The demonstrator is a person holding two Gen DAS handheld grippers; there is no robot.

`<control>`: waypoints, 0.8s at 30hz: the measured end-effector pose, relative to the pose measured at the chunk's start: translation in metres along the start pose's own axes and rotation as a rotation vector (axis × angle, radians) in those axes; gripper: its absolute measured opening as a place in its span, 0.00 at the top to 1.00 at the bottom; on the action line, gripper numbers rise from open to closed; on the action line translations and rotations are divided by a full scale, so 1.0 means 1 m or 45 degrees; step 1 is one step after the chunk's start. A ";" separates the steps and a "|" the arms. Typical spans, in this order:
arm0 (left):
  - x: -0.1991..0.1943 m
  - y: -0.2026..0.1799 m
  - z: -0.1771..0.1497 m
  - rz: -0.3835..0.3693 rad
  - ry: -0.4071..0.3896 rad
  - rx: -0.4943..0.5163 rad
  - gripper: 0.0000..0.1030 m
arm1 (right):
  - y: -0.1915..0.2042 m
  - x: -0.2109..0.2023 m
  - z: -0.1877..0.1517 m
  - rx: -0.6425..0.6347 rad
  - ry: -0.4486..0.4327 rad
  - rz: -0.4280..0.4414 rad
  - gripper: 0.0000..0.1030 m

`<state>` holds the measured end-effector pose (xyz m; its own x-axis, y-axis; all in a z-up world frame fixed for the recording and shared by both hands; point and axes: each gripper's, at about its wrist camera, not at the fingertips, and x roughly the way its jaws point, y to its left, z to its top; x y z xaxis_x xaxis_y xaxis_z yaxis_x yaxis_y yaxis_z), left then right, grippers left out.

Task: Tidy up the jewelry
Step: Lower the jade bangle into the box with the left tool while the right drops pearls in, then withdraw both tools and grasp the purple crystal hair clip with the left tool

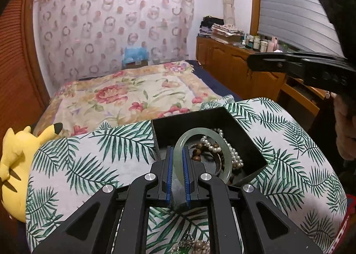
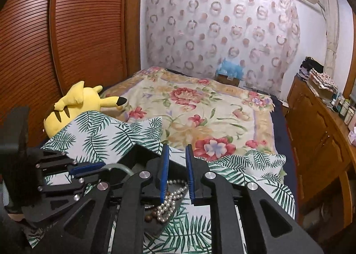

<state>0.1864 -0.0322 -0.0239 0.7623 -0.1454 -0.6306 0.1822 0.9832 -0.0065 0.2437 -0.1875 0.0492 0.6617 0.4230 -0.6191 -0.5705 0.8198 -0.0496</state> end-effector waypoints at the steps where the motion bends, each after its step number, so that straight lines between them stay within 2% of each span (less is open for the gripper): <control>1: 0.002 -0.001 0.000 0.000 0.006 0.004 0.93 | -0.002 -0.001 -0.001 0.000 -0.001 0.002 0.84; 8: 0.013 -0.008 0.000 -0.015 0.041 0.034 0.90 | -0.001 -0.008 -0.025 0.006 -0.001 0.032 0.84; 10: 0.008 -0.008 0.000 -0.016 0.034 0.029 0.79 | 0.001 -0.012 -0.033 0.023 -0.001 0.051 0.84; 13: -0.005 -0.008 -0.001 -0.055 0.020 0.016 0.68 | 0.006 -0.022 -0.048 0.036 -0.024 0.085 0.84; 18: -0.032 -0.012 -0.007 -0.046 -0.020 0.057 0.59 | 0.020 -0.044 -0.075 0.060 -0.063 0.133 0.84; 24: -0.059 -0.012 -0.024 -0.046 -0.045 0.075 0.54 | 0.039 -0.063 -0.102 0.044 -0.078 0.149 0.84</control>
<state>0.1247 -0.0326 -0.0054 0.7757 -0.1858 -0.6032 0.2459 0.9691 0.0176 0.1303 -0.2210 0.0061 0.6206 0.5382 -0.5702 -0.6291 0.7759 0.0475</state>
